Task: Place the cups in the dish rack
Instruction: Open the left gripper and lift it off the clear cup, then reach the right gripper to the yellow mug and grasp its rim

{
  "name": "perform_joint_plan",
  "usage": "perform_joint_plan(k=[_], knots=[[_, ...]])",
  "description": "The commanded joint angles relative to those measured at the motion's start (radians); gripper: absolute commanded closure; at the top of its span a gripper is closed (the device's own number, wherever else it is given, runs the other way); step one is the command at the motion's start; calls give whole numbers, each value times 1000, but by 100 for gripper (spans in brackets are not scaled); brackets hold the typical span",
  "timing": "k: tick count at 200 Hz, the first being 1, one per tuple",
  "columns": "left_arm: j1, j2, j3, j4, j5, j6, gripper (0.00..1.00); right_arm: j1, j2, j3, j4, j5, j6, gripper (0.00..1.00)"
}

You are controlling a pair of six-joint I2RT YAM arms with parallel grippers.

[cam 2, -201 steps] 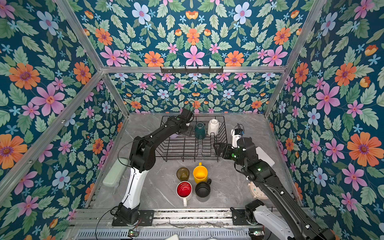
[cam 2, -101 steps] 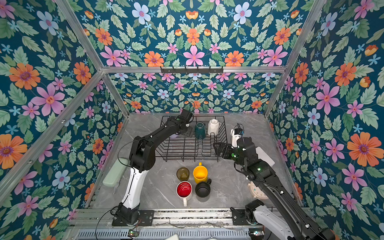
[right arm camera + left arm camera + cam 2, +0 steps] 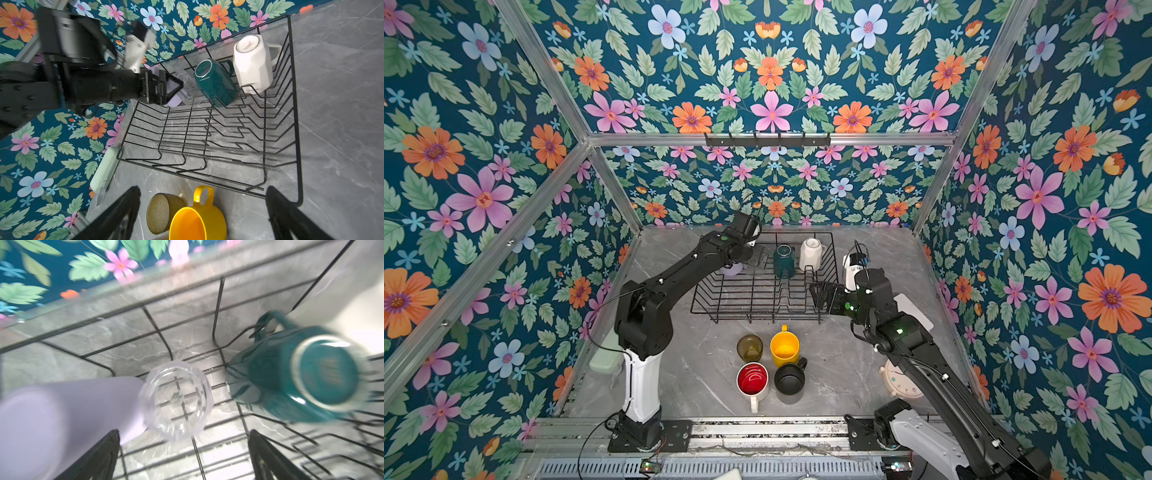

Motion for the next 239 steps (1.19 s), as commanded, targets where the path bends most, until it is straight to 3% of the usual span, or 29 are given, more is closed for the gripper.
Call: perform_joint_plan(k=[1, 57, 89, 106, 128, 170, 239], knots=[[0, -123, -96, 171, -27, -38, 2, 3, 23, 15, -75, -10, -32, 8], [0, -465, -470, 550, -13, -92, 0, 118, 107, 42, -187, 36, -106, 17], [0, -610, -656, 731, -33, -128, 0, 160, 170, 30, -212, -12, -110, 26], [1, -674, -714, 762, -54, -145, 0, 199, 197, 27, -224, 6, -110, 33], [1, -748, -775, 789, -79, -152, 0, 257, 238, 25, -216, 46, -102, 35], [3, -855, -871, 805, -150, -181, 0, 292, 334, 27, -198, 102, -93, 49], [8, -932, -948, 819, -201, -201, 0, 348, 486, 47, -170, 163, -115, 56]])
